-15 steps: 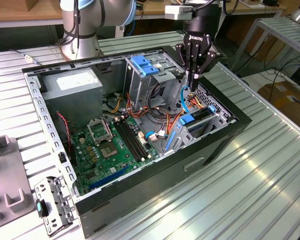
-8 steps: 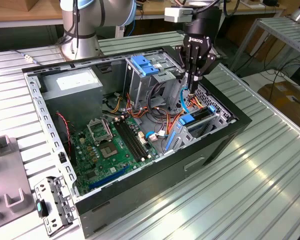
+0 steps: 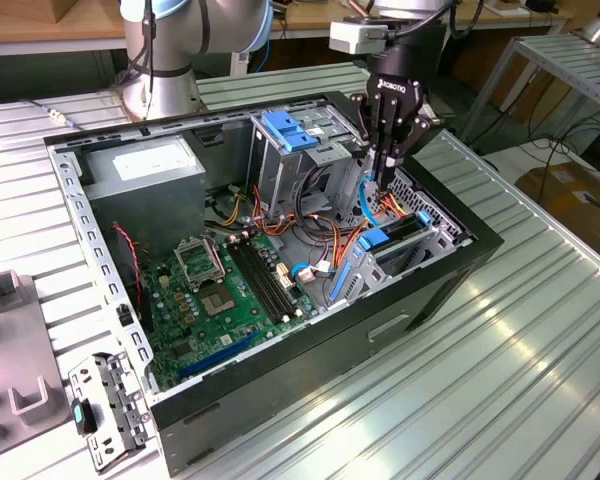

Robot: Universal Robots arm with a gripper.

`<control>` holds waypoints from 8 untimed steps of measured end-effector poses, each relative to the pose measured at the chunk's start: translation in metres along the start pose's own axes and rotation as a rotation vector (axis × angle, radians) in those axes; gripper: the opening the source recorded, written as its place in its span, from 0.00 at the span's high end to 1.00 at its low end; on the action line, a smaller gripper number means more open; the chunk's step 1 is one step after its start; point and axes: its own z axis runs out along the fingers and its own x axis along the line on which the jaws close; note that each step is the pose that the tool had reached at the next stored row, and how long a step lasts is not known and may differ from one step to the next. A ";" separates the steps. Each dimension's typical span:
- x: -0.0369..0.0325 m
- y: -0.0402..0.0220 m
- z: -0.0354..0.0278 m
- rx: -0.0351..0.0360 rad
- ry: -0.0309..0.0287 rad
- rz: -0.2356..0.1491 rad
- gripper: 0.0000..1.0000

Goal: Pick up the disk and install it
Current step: 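Insert the second disk wire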

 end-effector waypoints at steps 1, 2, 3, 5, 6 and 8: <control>0.0015 0.0001 0.0004 -0.0003 -0.0148 0.000 0.84; 0.0042 0.0000 0.0014 -0.0004 -0.0242 0.000 0.84; 0.0075 0.0000 0.0028 0.0001 -0.0275 0.000 0.84; 0.0156 -0.0001 0.0053 0.0036 -0.0308 0.000 0.84; 0.0181 -0.0001 0.0062 0.0057 -0.0320 0.001 0.84; 0.0218 0.0005 0.0074 0.0096 -0.0340 0.000 0.84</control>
